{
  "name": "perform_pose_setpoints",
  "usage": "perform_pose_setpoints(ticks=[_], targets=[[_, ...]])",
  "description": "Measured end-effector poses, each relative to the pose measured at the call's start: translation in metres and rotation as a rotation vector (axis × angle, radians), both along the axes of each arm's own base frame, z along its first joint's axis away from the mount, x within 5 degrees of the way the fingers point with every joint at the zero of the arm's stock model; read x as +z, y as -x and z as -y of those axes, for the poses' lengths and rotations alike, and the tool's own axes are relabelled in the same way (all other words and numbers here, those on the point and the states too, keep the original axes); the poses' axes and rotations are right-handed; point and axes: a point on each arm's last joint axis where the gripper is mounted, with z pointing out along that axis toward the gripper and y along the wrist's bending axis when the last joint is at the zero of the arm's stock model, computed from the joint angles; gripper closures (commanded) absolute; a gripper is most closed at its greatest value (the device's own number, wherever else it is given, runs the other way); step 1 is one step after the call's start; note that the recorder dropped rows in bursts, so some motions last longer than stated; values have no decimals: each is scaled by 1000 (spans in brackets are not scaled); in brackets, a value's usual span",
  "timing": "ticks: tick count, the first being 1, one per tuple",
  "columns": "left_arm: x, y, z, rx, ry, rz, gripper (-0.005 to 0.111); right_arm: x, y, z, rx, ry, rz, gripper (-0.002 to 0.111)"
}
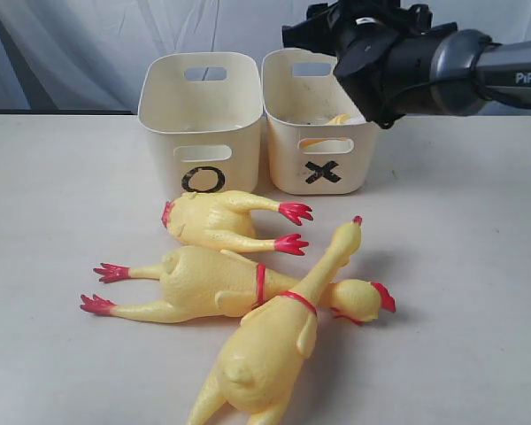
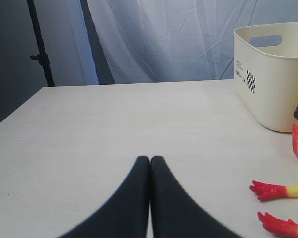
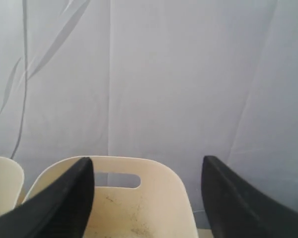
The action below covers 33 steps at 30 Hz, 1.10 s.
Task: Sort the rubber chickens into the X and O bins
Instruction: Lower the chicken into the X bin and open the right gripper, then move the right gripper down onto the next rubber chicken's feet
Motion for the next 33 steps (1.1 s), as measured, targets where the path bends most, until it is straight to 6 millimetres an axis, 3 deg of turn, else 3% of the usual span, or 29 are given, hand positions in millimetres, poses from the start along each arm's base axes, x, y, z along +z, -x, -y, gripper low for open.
perform_pose_setpoints(ticks=[8, 19, 25, 33], targets=[[0, 0, 0, 0, 0, 0, 107, 39, 18, 0, 98, -28, -45, 49], [0, 0, 0, 0, 0, 0, 107, 80, 59, -29, 606, -110, -145, 49], [0, 0, 0, 0, 0, 0, 107, 81, 78, -38, 816, -36, -226, 49], [0, 0, 0, 0, 0, 0, 107, 52, 95, -31, 917, 223, -537, 49]])
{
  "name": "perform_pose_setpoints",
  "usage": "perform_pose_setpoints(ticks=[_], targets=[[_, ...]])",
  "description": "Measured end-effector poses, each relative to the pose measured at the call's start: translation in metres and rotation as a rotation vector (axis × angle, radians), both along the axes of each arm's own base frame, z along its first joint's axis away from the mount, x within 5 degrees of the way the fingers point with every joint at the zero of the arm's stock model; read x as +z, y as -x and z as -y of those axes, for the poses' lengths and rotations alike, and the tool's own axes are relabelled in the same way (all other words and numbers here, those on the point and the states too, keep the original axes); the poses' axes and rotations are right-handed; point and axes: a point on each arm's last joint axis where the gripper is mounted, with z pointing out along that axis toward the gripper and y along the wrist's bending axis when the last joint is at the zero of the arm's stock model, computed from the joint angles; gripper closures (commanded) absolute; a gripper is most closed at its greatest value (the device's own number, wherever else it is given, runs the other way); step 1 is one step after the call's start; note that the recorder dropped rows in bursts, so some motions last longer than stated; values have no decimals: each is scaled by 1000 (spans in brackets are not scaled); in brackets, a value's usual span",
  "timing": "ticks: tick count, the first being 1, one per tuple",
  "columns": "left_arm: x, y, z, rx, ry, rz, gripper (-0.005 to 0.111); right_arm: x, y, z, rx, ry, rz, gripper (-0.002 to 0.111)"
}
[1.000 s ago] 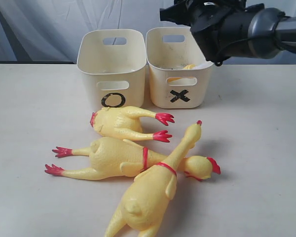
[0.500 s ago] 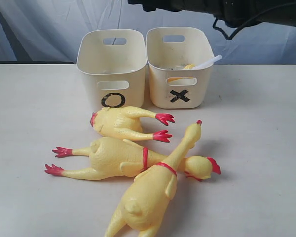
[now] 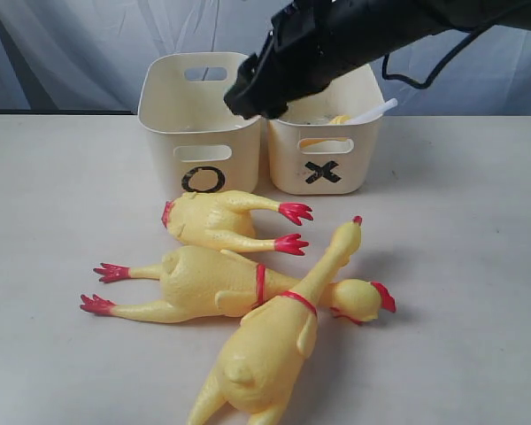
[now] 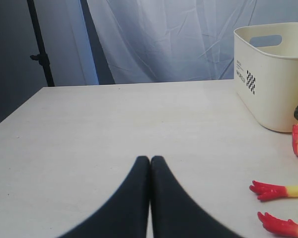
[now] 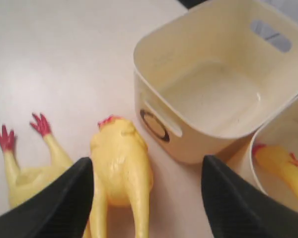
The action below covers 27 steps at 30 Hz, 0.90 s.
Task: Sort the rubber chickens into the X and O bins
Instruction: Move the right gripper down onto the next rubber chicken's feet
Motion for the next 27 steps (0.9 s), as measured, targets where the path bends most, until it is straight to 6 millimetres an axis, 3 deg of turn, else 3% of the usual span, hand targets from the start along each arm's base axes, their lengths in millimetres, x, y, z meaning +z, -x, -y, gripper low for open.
perform_pose_setpoints(ticks=[9, 17, 27], targets=[[0, 0, 0, 0, 0, 0, 107, -19, 6, 2, 56, 110, -133, 49], [0, 0, 0, 0, 0, 0, 107, -61, -6, -5, 60, 163, -236, 49], [0, 0, 0, 0, 0, 0, 107, -100, -22, -13, 14, 159, -273, 49]])
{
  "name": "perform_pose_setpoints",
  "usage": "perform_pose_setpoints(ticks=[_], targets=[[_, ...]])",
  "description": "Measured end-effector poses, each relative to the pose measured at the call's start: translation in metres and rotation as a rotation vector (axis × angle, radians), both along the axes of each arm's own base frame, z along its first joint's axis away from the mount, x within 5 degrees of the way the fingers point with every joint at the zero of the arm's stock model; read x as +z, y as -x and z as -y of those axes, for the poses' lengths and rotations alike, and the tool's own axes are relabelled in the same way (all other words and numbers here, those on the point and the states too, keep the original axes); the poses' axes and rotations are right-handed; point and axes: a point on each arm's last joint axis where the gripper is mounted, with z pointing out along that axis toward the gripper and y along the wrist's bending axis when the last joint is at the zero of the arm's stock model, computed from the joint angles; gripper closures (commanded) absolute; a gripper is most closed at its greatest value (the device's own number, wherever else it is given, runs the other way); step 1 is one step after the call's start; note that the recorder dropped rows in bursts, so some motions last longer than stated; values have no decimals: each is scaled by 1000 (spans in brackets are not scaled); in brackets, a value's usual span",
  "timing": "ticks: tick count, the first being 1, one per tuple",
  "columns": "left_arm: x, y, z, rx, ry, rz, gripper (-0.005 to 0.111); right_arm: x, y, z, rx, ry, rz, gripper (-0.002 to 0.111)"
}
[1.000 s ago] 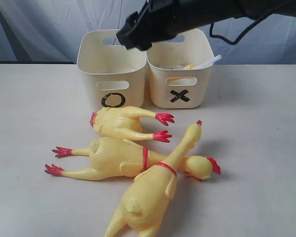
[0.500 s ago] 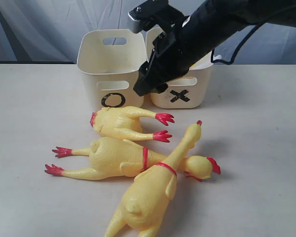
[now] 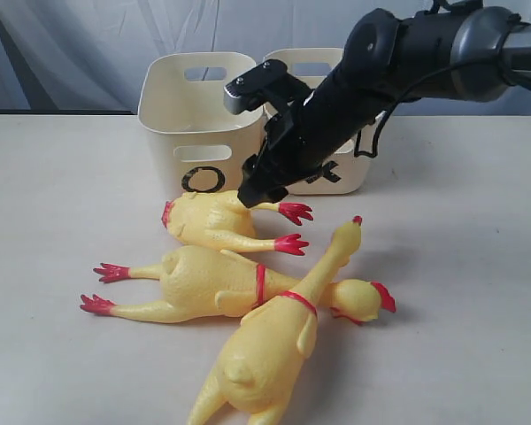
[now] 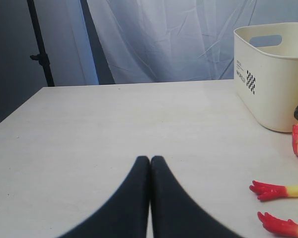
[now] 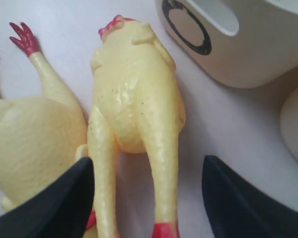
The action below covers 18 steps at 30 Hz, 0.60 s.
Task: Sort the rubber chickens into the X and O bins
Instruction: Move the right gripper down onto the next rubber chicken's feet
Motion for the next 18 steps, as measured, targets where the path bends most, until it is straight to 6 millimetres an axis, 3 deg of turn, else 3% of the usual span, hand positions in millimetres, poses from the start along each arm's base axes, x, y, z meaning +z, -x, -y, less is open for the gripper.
perform_pose_setpoints(ticks=[8, 14, 18], targets=[[0, 0, 0, 0, 0, 0, 107, -20, -5, -2, -34, 19, -39, 51], [0, 0, 0, 0, 0, 0, 107, -25, -6, 4, -40, 95, -37, 86], [0, 0, 0, 0, 0, 0, 107, -26, -3, 5, -31, 109, -66, 86]])
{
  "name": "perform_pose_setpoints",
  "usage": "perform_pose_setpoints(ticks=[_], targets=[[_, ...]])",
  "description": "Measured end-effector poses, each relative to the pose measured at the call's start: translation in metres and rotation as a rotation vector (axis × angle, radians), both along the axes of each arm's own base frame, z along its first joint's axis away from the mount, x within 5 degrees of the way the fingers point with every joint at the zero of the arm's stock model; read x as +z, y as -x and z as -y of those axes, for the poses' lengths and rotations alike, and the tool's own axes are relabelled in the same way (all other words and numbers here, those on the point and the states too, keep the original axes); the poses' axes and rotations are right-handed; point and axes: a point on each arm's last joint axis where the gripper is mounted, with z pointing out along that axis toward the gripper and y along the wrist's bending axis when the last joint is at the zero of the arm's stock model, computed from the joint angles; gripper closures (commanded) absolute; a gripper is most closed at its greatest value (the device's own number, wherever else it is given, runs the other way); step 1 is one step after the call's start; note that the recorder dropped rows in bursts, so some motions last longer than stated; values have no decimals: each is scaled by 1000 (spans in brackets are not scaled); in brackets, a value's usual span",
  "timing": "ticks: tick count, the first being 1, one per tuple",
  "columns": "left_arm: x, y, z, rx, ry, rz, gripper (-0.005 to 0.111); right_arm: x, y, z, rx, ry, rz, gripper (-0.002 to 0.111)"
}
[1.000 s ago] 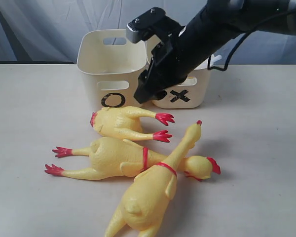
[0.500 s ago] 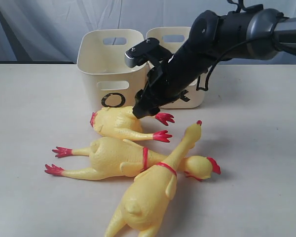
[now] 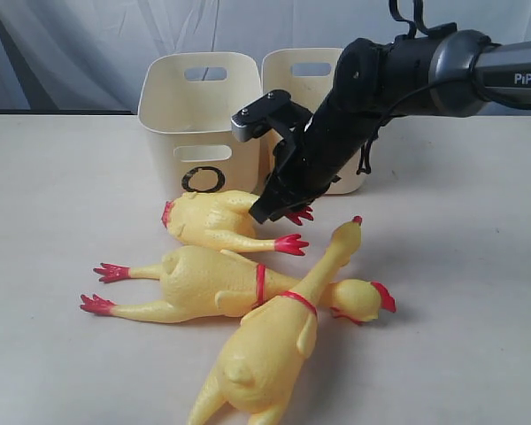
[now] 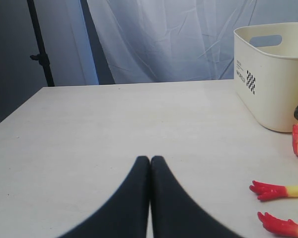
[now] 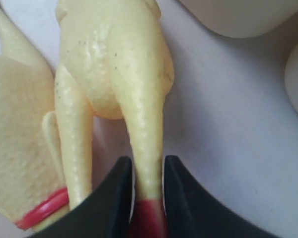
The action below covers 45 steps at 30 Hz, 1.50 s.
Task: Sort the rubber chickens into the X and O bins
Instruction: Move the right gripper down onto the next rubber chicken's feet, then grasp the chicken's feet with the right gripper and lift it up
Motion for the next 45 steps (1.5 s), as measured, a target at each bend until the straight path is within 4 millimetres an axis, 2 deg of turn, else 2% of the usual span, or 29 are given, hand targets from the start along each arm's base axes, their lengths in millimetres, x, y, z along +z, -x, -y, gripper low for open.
perform_pose_setpoints(ticks=[4, 5, 7, 15, 18, 34, 40, 45], targets=[[0, 0, 0, 0, 0, 0, 107, -1, 1, 1, 7, 8, -12, 90], [0, 0, 0, 0, 0, 0, 107, -1, 1, 1, 8, 9, -13, 94], [0, 0, 0, 0, 0, 0, 107, -1, 2, 1, 9, 11, -15, 108], [0, 0, 0, 0, 0, 0, 107, -1, 3, 1, 8, 14, -29, 109], [0, 0, 0, 0, 0, 0, 107, 5, 4, 2, 6, 11, -25, 109], [0, 0, 0, 0, 0, 0, 107, 73, 31, 15, 55, -19, 13, 109], [0, 0, 0, 0, 0, 0, 107, 114, 49, 25, 68, -57, 81, 109], [0, 0, 0, 0, 0, 0, 107, 153, 62, 33, 52, -123, 214, 109]])
